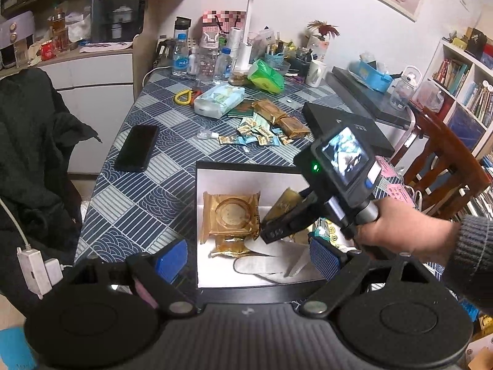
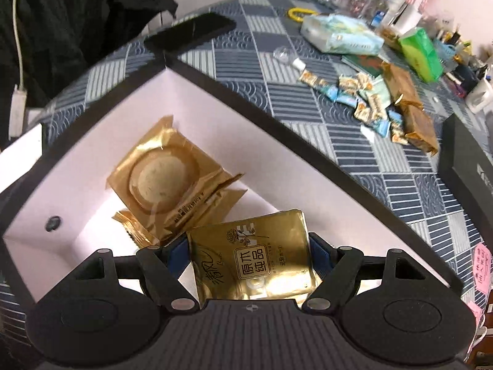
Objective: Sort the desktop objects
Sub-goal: 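Lower the gold square packet into the box and open the right gripper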
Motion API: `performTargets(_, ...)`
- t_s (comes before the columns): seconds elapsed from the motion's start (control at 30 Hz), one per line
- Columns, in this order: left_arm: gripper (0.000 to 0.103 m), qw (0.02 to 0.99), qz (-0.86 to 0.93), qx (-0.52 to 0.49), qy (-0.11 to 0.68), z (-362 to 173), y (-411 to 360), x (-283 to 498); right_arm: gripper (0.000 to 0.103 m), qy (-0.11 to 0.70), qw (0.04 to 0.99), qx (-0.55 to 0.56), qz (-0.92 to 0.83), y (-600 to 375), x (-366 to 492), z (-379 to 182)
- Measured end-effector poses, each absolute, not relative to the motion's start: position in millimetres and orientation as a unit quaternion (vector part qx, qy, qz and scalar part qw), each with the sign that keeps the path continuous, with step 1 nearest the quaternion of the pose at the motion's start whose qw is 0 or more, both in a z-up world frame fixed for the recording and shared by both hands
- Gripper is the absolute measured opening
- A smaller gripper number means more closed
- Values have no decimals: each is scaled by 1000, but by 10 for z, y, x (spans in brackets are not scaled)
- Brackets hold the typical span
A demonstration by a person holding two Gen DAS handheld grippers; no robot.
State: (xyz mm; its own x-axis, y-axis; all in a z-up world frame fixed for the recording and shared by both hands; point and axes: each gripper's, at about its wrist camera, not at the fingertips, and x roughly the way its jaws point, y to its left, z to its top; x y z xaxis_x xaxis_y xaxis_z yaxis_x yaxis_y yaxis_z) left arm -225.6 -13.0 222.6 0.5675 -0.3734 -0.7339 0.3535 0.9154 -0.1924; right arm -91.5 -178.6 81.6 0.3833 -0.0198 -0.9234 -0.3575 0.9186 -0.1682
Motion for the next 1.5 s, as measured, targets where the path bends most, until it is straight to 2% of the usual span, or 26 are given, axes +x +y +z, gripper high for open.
performTargets(0.4,103,879,-199,-11,434,2133,-188,-2135,76,559,780,-237,155,-1625,-841,515)
performTargets(0.83,103,876,-198,-8,441,2094,-203,-2098,81,560,779,-239,153,-1683,-768,449)
performTargets(1.2,103,877,-198,-10,437,2109,-165,-2126,101,539,797,-239,131,-1732,-799,603)
performTargets(1.5,103,879,-206,-5,430,2145,-147,-2187,102,526,805,-247,116,-1723,-895,684)
